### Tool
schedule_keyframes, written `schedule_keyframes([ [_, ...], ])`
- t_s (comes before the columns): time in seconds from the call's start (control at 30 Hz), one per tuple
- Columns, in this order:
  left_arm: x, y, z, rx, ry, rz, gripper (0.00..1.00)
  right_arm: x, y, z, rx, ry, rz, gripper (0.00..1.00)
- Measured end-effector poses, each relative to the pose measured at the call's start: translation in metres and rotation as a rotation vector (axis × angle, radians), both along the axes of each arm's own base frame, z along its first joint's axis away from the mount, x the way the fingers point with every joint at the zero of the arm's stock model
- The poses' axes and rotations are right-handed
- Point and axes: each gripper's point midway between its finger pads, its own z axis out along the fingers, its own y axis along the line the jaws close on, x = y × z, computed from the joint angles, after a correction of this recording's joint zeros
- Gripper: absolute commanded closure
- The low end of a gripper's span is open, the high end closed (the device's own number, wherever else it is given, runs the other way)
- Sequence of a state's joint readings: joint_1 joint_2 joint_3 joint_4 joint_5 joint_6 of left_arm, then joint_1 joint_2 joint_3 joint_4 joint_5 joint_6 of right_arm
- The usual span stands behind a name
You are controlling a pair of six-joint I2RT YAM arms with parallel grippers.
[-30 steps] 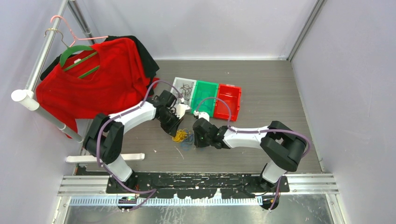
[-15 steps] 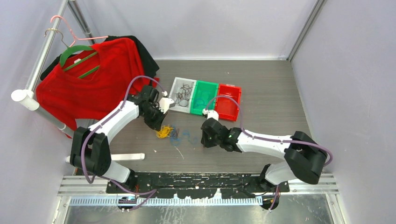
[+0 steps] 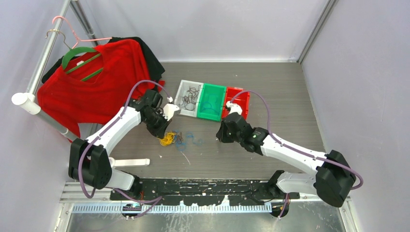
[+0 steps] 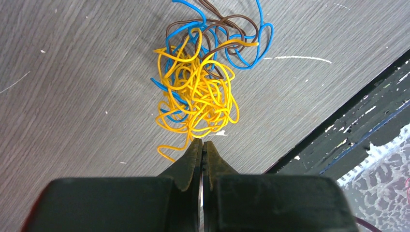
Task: Untangle the cables
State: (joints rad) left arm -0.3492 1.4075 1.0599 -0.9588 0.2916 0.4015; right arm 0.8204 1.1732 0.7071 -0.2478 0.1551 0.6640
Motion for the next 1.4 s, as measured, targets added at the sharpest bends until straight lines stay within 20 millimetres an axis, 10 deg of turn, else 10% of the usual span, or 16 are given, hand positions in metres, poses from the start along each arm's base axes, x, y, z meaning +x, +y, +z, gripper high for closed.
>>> schedule_keyframes([
  [0.07,-0.001,-0.001,0.0,-0.006,0.006,0.0,1.0,-0.002,0.002,-0.002,-0.008,0.005,0.019,0.49],
  [0.23,-0.002,-0.003,0.0,-0.015,0.017,0.004,1.0,-0.008,0.031,-0.015,-0.06,0.032,0.112,0.34],
  [0.5,-0.003,-0.005,-0.001,-0.022,0.032,0.018,1.0,0.005,0.11,-0.045,-0.11,0.072,0.314,0.38],
  [0.7,-0.001,-0.006,-0.001,-0.023,0.036,0.018,1.0,0.017,0.131,-0.07,-0.161,0.087,0.381,0.51],
  [1.0,-0.002,-0.006,0.0,-0.026,0.04,0.017,1.0,0.021,0.128,-0.09,-0.205,0.094,0.372,0.98],
  [1.4,-0.002,-0.004,-0.001,-0.014,0.037,0.008,1.0,0.027,0.055,-0.091,-0.196,0.077,0.164,0.99],
])
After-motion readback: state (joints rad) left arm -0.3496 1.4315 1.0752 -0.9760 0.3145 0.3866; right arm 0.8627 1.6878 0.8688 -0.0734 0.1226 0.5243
